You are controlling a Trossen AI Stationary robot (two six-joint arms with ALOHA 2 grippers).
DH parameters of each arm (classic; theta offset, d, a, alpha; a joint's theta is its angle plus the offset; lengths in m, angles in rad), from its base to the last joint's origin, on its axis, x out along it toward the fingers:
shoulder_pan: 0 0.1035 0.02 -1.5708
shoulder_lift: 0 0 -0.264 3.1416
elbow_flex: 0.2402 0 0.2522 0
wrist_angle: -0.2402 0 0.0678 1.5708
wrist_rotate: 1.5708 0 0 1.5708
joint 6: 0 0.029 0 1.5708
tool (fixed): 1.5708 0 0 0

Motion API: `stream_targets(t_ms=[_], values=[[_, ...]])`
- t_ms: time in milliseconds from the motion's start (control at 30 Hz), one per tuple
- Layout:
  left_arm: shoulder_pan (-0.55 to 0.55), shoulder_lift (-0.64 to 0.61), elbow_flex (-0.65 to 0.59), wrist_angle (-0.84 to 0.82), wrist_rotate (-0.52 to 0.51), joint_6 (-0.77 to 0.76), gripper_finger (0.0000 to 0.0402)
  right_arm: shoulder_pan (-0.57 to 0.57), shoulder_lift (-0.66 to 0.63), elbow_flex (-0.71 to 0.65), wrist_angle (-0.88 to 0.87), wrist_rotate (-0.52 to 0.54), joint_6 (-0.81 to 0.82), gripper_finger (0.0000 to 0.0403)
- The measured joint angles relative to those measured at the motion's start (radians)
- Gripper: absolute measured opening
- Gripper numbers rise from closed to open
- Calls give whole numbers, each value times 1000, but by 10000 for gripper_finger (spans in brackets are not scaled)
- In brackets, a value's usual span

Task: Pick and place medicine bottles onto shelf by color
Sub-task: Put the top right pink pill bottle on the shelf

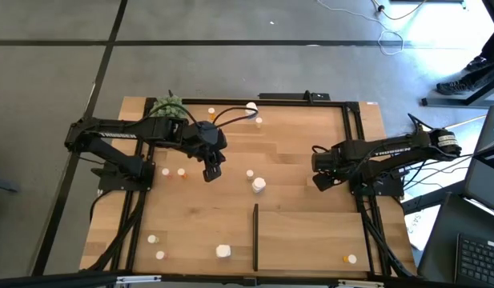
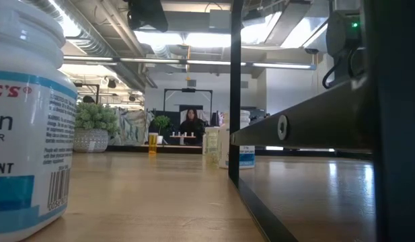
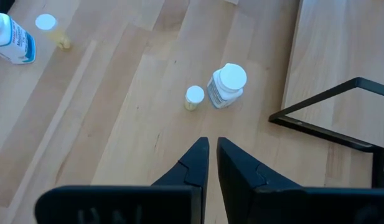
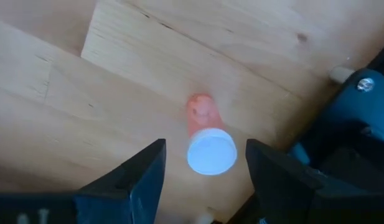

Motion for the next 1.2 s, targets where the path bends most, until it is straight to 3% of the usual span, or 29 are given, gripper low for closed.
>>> stream_targets(t_ms=[267,767,1200], values=[[0,0,0,0,0,0,27,0,0,-64,67,-25,6,216],[0,0,0,0,0,-1,27,0,0,-65,81,-26,6,115],[0,0,0,0,0,22,27,0,0,19,77,-26,-3,116]])
